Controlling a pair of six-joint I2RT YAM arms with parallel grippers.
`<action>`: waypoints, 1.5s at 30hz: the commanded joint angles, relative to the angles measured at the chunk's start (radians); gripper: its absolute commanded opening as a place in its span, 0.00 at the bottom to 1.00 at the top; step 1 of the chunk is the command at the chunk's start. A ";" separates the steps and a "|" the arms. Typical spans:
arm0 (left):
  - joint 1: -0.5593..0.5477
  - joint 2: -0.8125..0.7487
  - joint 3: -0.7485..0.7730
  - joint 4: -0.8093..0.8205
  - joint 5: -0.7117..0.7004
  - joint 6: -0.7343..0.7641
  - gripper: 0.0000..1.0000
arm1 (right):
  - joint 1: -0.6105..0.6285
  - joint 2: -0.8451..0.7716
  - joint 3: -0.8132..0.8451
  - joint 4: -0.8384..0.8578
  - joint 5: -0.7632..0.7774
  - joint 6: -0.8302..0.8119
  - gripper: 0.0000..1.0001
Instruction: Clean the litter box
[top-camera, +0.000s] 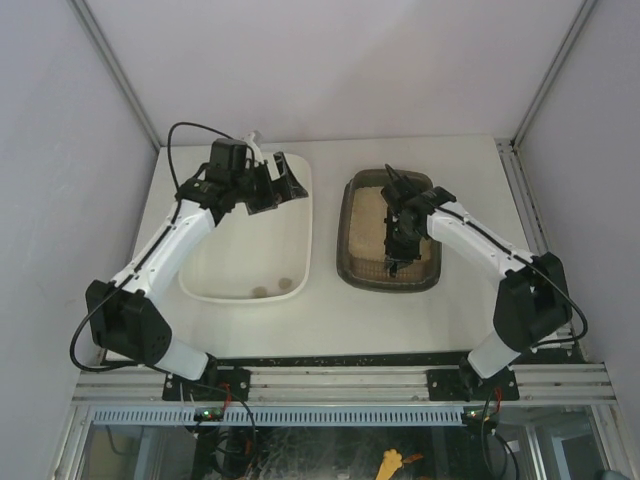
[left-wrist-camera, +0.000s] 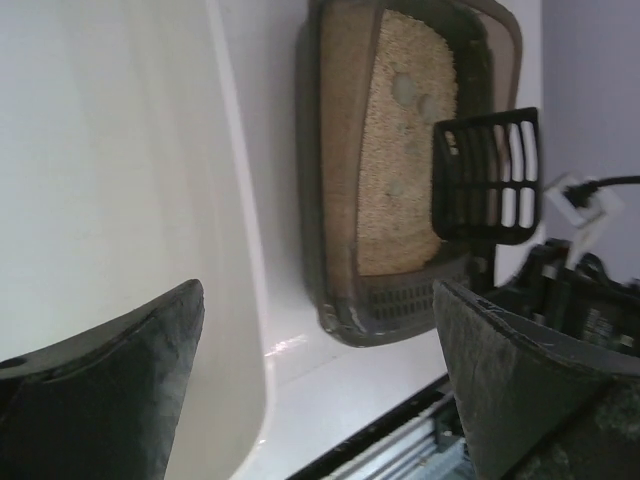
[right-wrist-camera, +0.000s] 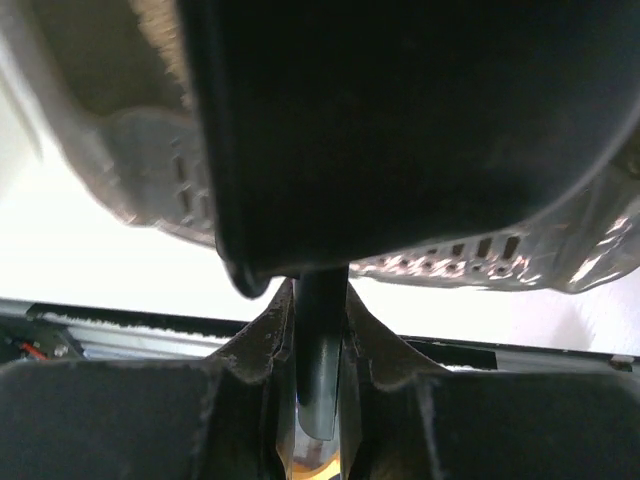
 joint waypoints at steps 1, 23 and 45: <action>-0.022 -0.009 -0.053 0.149 0.127 -0.184 1.00 | -0.039 0.052 0.024 -0.037 0.057 0.040 0.00; 0.131 -0.263 -0.285 0.085 0.070 -0.046 1.00 | -0.146 0.357 0.265 -0.073 0.099 -0.007 0.00; 0.144 -0.256 -0.301 0.108 0.059 -0.053 1.00 | -0.109 0.486 0.332 -0.017 -0.094 -0.030 0.00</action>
